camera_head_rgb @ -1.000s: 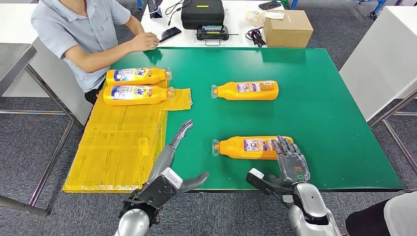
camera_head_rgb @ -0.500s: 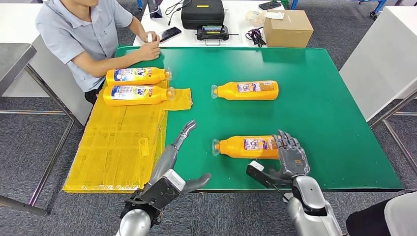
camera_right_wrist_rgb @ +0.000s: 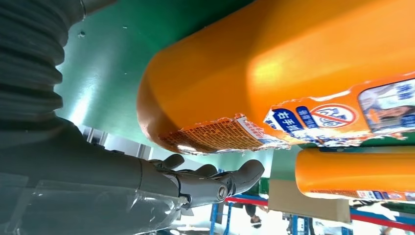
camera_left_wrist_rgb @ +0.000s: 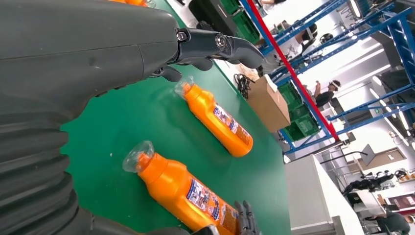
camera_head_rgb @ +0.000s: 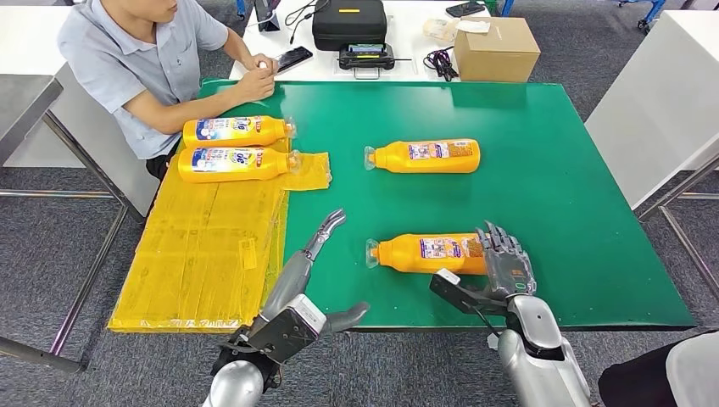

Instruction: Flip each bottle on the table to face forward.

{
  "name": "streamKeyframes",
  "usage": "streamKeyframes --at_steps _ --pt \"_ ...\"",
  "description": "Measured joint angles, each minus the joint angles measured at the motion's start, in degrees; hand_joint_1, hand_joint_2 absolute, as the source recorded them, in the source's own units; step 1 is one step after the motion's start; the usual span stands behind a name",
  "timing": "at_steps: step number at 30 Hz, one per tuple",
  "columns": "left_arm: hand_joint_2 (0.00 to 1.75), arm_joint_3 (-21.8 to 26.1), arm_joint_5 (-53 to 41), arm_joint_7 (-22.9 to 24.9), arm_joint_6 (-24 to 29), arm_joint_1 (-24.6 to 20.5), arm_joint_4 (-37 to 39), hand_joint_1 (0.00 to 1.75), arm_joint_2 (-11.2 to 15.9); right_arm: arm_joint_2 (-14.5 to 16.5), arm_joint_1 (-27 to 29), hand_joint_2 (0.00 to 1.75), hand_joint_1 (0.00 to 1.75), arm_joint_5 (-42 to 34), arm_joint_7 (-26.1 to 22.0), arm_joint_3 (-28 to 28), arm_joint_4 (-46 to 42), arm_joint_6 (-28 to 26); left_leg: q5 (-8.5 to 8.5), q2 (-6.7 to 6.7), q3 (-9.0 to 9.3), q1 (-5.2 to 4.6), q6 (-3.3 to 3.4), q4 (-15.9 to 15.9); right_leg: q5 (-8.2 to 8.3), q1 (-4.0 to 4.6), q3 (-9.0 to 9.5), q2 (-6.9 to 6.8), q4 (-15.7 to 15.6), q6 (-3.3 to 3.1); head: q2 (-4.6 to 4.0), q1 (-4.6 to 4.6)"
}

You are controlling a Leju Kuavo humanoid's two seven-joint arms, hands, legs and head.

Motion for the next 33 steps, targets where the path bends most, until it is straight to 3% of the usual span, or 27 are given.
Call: streamKeyframes --at_steps 8,31,32,33 --pt "1.75 -0.7 -0.6 0.0 0.6 -0.6 1.3 0.0 0.0 0.2 -2.3 1.75 0.0 -2.0 -3.3 -2.1 5.1 -2.8 0.0 0.01 0.01 0.0 0.0 0.0 0.0 0.0 0.01 0.0 0.0 0.0 0.0 -0.01" --pt "1.75 -1.9 -0.3 -0.3 0.7 -2.1 4.1 0.0 0.0 2.1 -5.4 1.75 0.0 -0.4 -4.8 -3.3 11.1 -4.7 0.0 0.06 0.23 0.0 0.0 0.0 0.03 0.0 0.22 0.04 0.0 0.03 0.0 -0.01" --pt "1.75 -1.9 -0.3 -0.3 0.7 -2.1 4.2 0.0 0.0 2.3 -5.4 1.75 0.0 0.0 -4.7 -3.3 11.1 -4.6 0.0 0.06 0.24 0.0 0.0 0.0 0.03 0.01 0.22 0.04 0.0 0.03 0.0 0.0" --pt "1.75 -2.0 -0.2 -0.3 0.7 -2.1 4.2 0.0 0.0 2.4 -5.5 1.75 0.11 0.4 -4.5 -3.2 11.1 -4.3 0.0 0.07 0.24 0.0 0.0 0.0 0.03 0.01 0.23 0.04 0.0 0.03 0.0 0.0"
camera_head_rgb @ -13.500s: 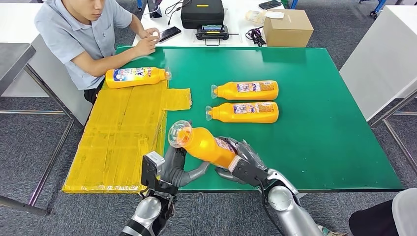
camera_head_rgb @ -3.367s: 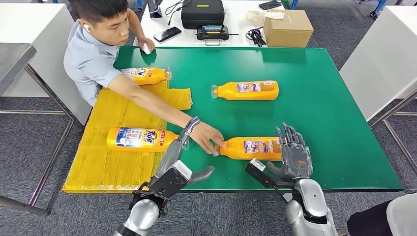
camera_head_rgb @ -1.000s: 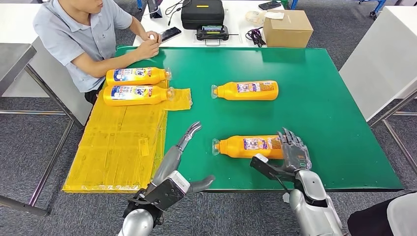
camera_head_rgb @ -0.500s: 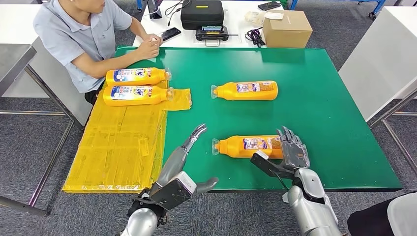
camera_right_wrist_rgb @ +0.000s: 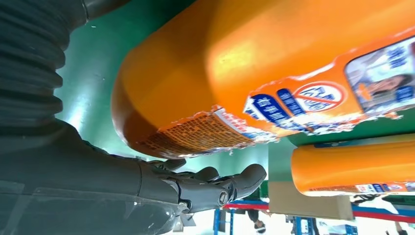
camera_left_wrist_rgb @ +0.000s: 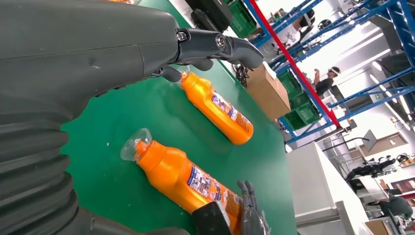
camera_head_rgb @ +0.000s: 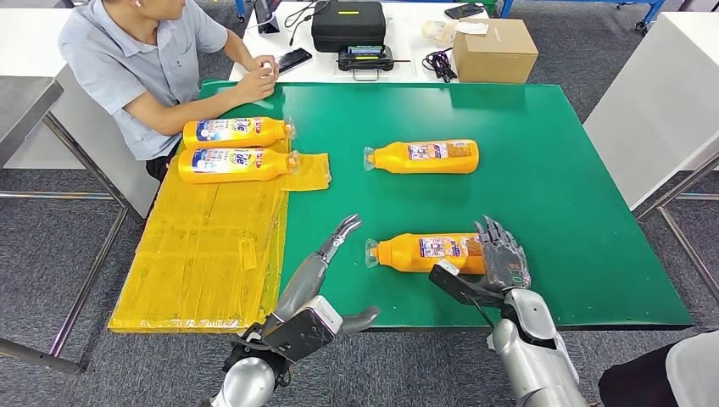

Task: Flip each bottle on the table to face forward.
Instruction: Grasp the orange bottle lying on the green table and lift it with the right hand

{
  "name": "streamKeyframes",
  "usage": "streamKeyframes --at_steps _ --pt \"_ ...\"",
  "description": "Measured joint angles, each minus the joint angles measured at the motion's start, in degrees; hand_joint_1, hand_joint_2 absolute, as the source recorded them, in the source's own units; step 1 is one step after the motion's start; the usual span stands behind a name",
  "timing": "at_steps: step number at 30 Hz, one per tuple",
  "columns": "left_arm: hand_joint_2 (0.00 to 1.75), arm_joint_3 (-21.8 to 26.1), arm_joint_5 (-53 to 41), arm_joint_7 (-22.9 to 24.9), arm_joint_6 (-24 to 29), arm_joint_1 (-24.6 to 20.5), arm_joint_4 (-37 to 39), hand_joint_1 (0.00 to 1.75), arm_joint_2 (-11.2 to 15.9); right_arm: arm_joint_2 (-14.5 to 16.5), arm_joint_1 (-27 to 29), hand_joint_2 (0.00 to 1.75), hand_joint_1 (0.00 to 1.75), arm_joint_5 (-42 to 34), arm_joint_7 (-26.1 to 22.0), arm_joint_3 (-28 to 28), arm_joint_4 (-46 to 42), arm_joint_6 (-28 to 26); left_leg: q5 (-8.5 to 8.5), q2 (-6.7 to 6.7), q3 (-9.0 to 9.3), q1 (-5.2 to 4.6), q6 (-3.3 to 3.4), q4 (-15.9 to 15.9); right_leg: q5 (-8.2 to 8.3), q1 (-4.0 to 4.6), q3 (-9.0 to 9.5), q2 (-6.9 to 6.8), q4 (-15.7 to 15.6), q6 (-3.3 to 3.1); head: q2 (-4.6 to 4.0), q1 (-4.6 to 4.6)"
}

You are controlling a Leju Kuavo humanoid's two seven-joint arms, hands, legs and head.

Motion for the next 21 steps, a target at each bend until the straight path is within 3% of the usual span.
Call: streamKeyframes --at_steps 3,11,12,15,16,21 --pt "1.75 -0.1 0.3 0.0 0.0 -0.1 0.2 0.0 0.0 0.2 -0.4 1.75 0.53 0.6 0.8 0.7 0.0 2.0 0.0 0.01 0.03 0.0 0.0 0.0 0.0 0.0 0.01 0.01 0.0 0.0 0.0 -0.01" --pt "1.75 -0.5 1.5 -0.6 -0.2 -0.5 1.0 0.0 0.0 -1.2 -1.7 1.75 0.56 -1.2 -1.4 2.7 2.4 4.5 0.0 0.02 0.1 0.0 0.0 0.0 0.0 0.0 0.07 0.01 0.0 0.0 0.0 0.0" --pt "1.75 -0.5 1.5 -0.6 -0.2 -0.5 1.0 0.0 0.0 -1.3 -1.8 1.75 0.78 -1.2 -1.5 2.8 2.6 4.5 0.0 0.03 0.11 0.0 0.0 0.0 0.0 0.0 0.08 0.01 0.0 0.0 0.0 0.01" --pt "1.75 -0.5 1.5 -0.6 -0.2 -0.7 1.3 0.0 0.0 -1.6 -2.2 1.75 1.67 -1.3 -1.6 3.2 3.1 4.5 0.0 0.03 0.15 0.0 0.0 0.0 0.0 0.0 0.11 0.01 0.0 0.0 0.0 0.0" --pt "1.75 -0.5 1.5 -0.6 -0.2 -0.7 1.3 0.0 0.0 -1.6 -2.4 1.75 1.75 -1.3 -1.6 3.3 3.2 4.5 0.0 0.03 0.17 0.0 0.0 0.0 0.0 0.0 0.12 0.01 0.0 0.0 0.0 0.0" --pt "1.75 -0.6 1.9 -0.7 -0.2 -1.0 1.6 0.0 0.0 -2.3 -3.4 1.75 1.75 -1.3 -1.0 4.2 4.5 4.5 0.0 0.02 0.26 0.0 0.0 0.0 0.0 0.0 0.22 0.01 0.0 0.0 0.0 0.01"
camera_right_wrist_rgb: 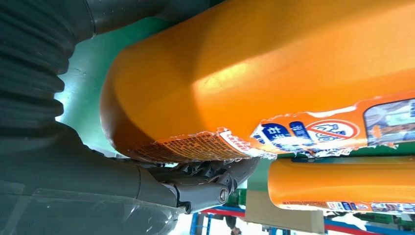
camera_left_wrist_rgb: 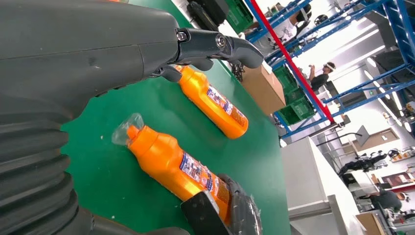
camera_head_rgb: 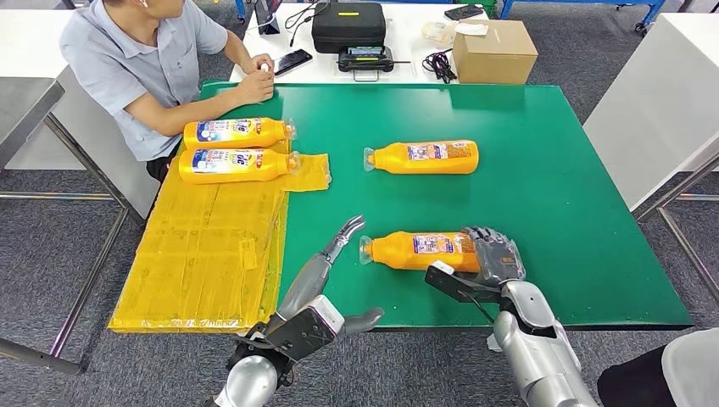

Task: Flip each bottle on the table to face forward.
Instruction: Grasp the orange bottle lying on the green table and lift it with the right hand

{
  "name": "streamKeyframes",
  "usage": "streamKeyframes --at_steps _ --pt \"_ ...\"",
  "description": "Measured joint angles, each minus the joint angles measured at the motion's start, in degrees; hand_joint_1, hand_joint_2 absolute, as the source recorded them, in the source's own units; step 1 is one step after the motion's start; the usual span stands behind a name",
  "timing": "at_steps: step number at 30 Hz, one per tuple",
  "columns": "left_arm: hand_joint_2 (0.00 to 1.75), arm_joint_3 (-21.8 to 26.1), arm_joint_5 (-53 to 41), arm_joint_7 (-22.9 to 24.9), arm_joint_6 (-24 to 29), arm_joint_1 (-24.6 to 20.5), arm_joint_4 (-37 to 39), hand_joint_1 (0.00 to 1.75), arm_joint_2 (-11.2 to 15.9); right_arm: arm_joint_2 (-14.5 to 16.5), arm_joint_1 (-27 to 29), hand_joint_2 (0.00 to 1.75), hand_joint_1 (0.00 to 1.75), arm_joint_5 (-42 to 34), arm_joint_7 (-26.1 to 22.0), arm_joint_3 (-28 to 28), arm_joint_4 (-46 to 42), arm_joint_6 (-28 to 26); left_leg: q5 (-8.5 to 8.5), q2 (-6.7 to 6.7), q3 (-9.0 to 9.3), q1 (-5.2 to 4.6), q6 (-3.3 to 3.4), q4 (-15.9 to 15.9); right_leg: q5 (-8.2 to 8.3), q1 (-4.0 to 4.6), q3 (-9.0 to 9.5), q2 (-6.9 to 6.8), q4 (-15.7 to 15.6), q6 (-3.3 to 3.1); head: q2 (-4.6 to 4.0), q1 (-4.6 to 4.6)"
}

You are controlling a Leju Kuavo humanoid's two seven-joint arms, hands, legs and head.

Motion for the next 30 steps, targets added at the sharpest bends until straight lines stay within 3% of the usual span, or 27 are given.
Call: streamKeyframes --at_steps 12,16,21,25,30 --pt "1.75 -0.3 0.9 -0.5 -0.1 -0.6 1.3 0.0 0.0 -1.7 -2.5 1.75 1.75 -1.3 0.8 1.6 6.0 -0.1 -0.02 -0.04 0.39 -0.01 0.02 0.0 -0.01 0.0 0.28 -0.01 -0.1 0.0 0.0 0.01" --pt "1.75 -0.3 3.0 -1.3 -0.1 -0.8 1.9 0.0 0.0 -2.3 -2.7 1.75 1.75 -9.6 -5.6 0.3 7.9 2.8 -0.07 -0.05 0.55 -0.01 0.04 0.0 -0.03 0.0 0.24 -0.01 -0.1 0.0 0.0 0.01" --pt "1.75 0.2 10.5 -2.9 1.4 -0.6 2.0 0.0 -0.1 -2.9 -1.1 1.75 1.75 -23.7 -14.0 -3.4 6.8 10.8 -0.11 0.03 0.61 0.0 0.04 0.0 -0.01 0.01 0.56 0.02 -0.1 0.01 0.0 0.01" --pt "1.75 1.2 16.2 -4.7 3.8 -0.3 2.0 0.0 -0.3 -2.7 2.3 1.75 1.75 -31.3 -15.3 -4.7 1.8 16.0 -0.12 0.03 0.57 0.02 0.04 0.0 0.0 0.02 0.53 0.03 -0.1 0.01 0.0 -0.01" --pt "1.75 2.1 16.9 -5.1 4.3 -0.1 2.0 0.0 -0.4 -2.4 4.7 1.75 1.75 -32.9 -15.3 -5.2 -2.0 17.1 -0.11 0.04 0.52 0.04 0.04 0.0 -0.01 0.03 0.48 0.03 -0.1 0.01 0.0 0.0"
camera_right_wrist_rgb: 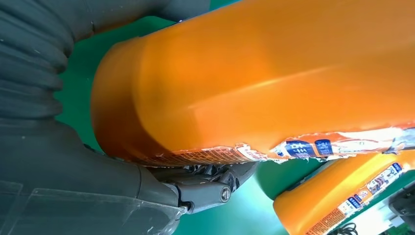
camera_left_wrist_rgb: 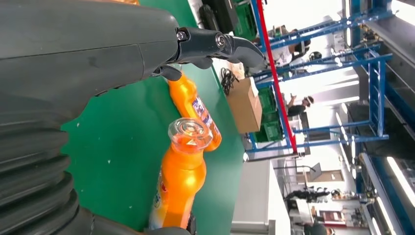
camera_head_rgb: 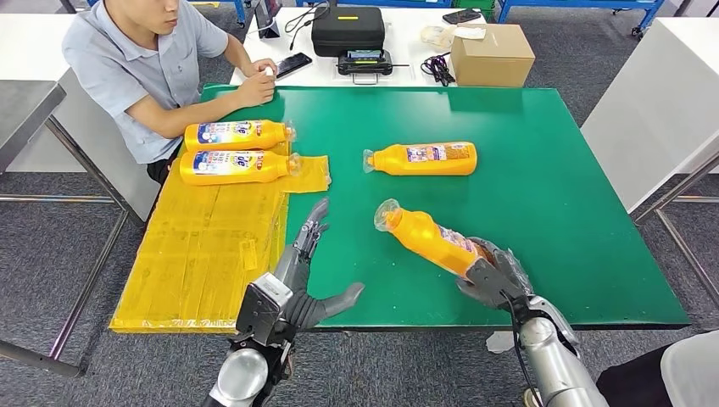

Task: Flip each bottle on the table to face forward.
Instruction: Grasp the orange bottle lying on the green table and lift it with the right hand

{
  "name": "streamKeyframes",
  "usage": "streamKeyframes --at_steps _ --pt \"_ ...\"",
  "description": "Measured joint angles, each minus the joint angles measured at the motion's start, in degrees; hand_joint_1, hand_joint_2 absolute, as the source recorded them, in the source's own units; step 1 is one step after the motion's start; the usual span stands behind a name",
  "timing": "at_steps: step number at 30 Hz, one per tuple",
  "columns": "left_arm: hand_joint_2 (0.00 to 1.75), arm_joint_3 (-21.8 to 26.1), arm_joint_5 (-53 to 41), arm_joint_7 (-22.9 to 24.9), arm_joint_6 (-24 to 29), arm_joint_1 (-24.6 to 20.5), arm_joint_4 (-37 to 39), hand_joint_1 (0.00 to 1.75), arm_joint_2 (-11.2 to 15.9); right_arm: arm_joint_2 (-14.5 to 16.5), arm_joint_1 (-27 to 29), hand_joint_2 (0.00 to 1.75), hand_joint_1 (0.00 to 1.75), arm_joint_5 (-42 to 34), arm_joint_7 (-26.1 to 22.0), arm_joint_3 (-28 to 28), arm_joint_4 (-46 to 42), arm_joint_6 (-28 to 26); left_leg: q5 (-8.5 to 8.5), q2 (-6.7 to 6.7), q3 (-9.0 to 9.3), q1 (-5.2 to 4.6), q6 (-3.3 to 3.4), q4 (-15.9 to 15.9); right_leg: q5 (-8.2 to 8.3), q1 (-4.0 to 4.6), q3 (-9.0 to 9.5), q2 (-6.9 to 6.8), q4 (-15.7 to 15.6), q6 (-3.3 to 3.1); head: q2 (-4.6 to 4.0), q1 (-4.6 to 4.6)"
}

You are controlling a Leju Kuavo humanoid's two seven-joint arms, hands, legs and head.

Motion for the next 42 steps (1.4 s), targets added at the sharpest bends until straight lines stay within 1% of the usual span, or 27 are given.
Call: streamKeyframes --at_steps 5,9,13,17,23,28,30,35,39,42 --pt "1.75 0.6 0.4 0.0 1.1 0.2 0.0 0.0 -0.1 0.5 2.0 1.75 1.75 -1.7 0.3 0.0 -3.5 -0.2 0.01 -0.02 -0.1 -0.02 0.01 0.0 0.0 -0.01 -0.02 0.0 0.0 0.0 0.0 0.0" --pt "1.75 1.0 2.8 1.6 1.0 0.3 0.1 0.0 -0.1 1.9 3.8 1.75 1.75 -4.3 0.8 0.3 -8.0 0.0 0.02 -0.02 -0.28 -0.02 0.01 0.0 0.01 -0.01 -0.14 0.0 0.0 0.01 0.0 -0.01" --pt "1.75 1.3 8.5 4.7 -3.2 0.3 1.6 0.0 -0.2 4.8 4.9 1.75 1.75 -6.2 1.5 0.8 -13.0 0.2 0.05 -0.02 -0.49 -0.01 0.01 0.0 0.01 -0.01 -0.37 0.0 0.0 0.01 0.0 -0.01" --pt "1.75 1.3 10.0 5.4 -5.3 0.2 3.4 0.0 -0.2 7.0 4.9 1.75 1.75 -6.6 2.0 1.6 -16.0 0.2 0.07 -0.09 -0.58 0.01 0.01 0.0 0.01 -0.01 -0.44 -0.03 0.1 0.01 0.0 -0.01" --pt "1.75 1.4 10.3 5.6 -5.7 0.1 4.7 0.0 -0.2 8.1 5.0 1.75 1.75 -6.7 2.1 2.0 -17.6 0.2 0.07 -0.11 -0.74 -0.04 0.02 0.0 0.01 -0.03 -0.55 -0.03 0.0 0.02 0.0 0.0" --pt "1.75 1.2 13.7 7.5 -10.1 -0.3 6.6 0.0 -0.2 8.9 4.6 1.75 1.75 -7.0 1.5 2.8 -17.8 0.4 0.06 -0.08 -0.77 -0.05 0.02 0.0 0.01 -0.04 -0.59 -0.02 0.0 0.02 0.0 -0.01" --pt "1.75 1.0 14.6 7.5 -10.8 -0.6 7.9 0.0 -0.2 9.4 4.4 1.75 1.75 -6.7 1.4 3.8 -17.8 0.3 0.06 -0.06 -0.77 -0.03 0.02 0.0 0.01 -0.02 -0.62 -0.01 0.0 0.02 0.0 -0.01" --pt "1.75 0.7 14.8 6.3 -9.8 -1.3 10.0 0.0 -0.3 11.2 4.3 1.75 1.75 -5.9 1.7 6.7 -18.5 -0.8 0.08 -0.07 -0.77 0.03 0.0 0.0 0.01 0.0 -0.66 -0.01 0.1 0.01 0.0 -0.02" --pt "1.75 0.0 10.2 3.5 -5.0 -2.0 10.1 0.0 -0.3 12.4 4.8 1.75 1.75 -6.6 2.1 8.0 -19.3 -1.6 0.08 -0.09 -0.8 0.03 0.0 0.0 0.01 0.0 -0.67 -0.02 0.1 0.01 0.0 0.01" --pt "1.75 -0.6 9.9 3.1 -4.0 -2.5 10.0 0.0 -0.4 13.2 5.0 1.75 1.75 -7.0 2.4 8.5 -19.7 -1.8 0.07 -0.09 -0.82 0.01 0.01 0.0 0.01 -0.01 -0.67 -0.02 0.1 0.01 0.0 0.0"
